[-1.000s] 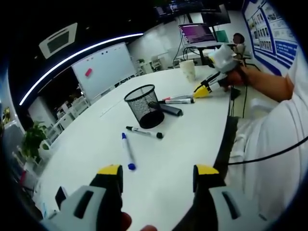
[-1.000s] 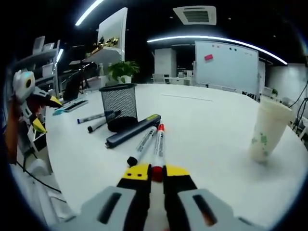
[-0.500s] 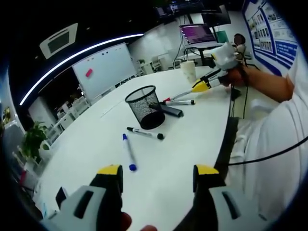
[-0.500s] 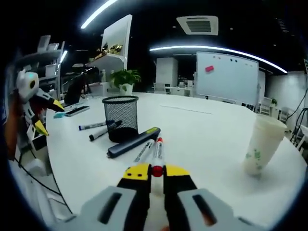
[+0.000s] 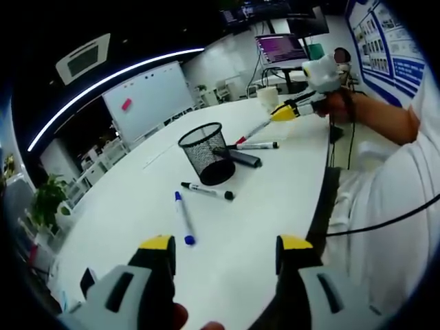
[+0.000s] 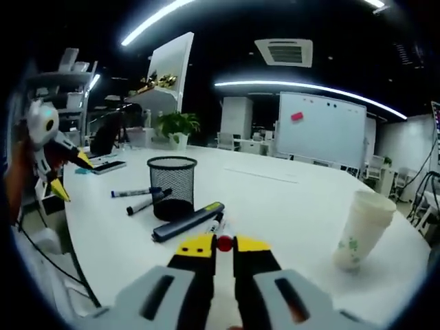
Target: Place the scattered laser pointers and whiteboard markers into the pen holder and stack the scattered paper cups together
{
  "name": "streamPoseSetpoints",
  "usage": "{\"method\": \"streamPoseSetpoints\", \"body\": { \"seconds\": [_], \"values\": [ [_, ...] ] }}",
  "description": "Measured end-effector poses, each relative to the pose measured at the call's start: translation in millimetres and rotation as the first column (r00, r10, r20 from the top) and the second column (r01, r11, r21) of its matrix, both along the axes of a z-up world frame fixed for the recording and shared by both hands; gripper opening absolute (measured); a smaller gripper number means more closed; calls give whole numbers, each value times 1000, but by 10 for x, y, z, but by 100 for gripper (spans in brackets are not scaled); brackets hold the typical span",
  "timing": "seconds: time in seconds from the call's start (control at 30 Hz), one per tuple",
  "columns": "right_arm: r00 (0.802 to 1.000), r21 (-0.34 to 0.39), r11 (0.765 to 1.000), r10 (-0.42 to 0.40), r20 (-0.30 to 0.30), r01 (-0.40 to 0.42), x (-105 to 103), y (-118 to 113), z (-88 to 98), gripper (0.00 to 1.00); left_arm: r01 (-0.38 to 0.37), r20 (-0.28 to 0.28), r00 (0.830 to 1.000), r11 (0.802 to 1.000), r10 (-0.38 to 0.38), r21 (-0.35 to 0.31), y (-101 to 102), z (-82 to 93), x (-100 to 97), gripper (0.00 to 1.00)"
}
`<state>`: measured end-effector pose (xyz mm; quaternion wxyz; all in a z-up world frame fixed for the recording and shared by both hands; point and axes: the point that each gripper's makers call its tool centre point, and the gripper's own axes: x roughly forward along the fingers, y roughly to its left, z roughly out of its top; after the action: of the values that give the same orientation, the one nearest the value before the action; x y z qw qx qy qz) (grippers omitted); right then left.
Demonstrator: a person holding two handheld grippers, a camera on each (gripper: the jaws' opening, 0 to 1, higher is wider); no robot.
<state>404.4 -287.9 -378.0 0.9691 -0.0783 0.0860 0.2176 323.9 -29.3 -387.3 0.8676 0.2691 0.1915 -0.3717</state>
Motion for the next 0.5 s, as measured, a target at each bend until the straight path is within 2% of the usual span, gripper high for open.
{"method": "streamPoseSetpoints", "body": {
  "seconds": [0.5],
  "values": [
    [997,-8,1000,19,79,-18,-23,49,189,10,-3,-4,1000,1000,3,-1,22,-22,-3,59]
  ]
}}
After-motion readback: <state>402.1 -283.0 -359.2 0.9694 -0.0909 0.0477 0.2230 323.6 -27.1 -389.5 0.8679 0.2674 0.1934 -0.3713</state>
